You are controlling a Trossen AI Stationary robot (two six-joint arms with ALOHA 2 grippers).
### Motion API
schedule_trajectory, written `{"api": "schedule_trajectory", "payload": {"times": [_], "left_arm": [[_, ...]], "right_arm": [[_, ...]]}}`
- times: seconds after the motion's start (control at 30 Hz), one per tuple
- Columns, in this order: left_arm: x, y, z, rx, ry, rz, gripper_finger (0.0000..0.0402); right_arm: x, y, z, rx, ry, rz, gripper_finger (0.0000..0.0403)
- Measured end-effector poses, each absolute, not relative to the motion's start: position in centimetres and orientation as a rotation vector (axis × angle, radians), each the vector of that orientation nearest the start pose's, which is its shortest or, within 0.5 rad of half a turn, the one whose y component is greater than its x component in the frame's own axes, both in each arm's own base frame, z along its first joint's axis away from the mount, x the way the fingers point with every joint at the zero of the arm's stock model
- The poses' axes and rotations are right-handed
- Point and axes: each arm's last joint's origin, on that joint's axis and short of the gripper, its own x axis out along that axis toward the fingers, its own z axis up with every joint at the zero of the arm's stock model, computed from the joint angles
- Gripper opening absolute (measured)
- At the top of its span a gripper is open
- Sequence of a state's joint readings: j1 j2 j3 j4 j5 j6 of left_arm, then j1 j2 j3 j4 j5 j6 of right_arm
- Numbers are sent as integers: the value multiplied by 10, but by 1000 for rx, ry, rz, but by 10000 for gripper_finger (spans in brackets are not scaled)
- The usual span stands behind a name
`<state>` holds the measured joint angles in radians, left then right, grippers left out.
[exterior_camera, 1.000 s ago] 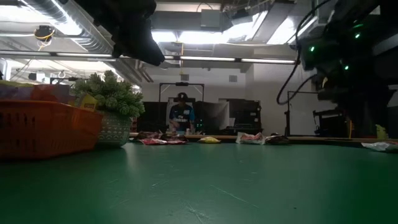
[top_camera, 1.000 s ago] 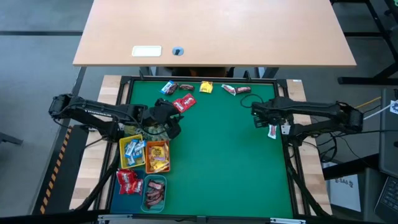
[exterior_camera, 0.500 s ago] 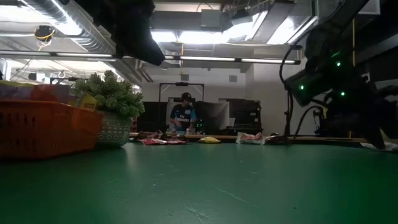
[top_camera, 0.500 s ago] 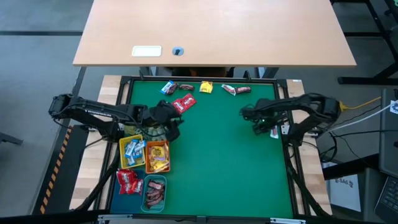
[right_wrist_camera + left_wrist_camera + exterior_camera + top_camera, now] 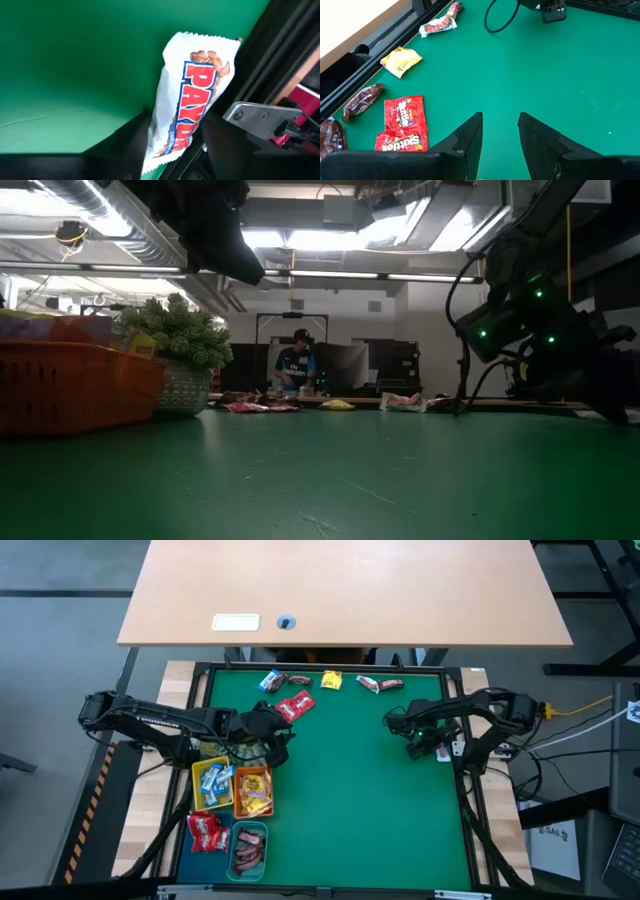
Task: Sort candy
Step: Put the white chocolate into the green basket
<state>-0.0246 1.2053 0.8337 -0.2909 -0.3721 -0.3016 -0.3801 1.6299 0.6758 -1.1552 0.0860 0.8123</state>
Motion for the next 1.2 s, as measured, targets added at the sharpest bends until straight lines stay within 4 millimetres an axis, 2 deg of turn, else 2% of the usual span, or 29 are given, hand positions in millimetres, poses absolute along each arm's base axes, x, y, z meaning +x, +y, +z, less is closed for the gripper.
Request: {"api": "schedule_trajectory", "payload": {"times": [0.23, 0.47, 0.6, 0.77, 1.03, 1.2], "left_arm": [[251, 4, 259, -157, 595, 429, 121], [251, 4, 260, -130, 591, 419, 121], [254, 4, 263, -70, 560, 395, 121], [256, 4, 267, -6, 530, 372, 121], [257, 4, 268, 106, 530, 340, 121], [257, 4, 269, 149, 537, 329, 121]], "right_arm": [[163, -68, 118, 770, 1909, -1082, 92], [168, -69, 121, 761, 1927, -1010, 90], [187, -75, 132, 761, 1854, -893, 92], [221, -87, 151, 767, 1668, -689, 93], [283, -103, 189, 751, 1198, -254, 94], [309, -108, 212, 713, 925, -30, 94]]}}
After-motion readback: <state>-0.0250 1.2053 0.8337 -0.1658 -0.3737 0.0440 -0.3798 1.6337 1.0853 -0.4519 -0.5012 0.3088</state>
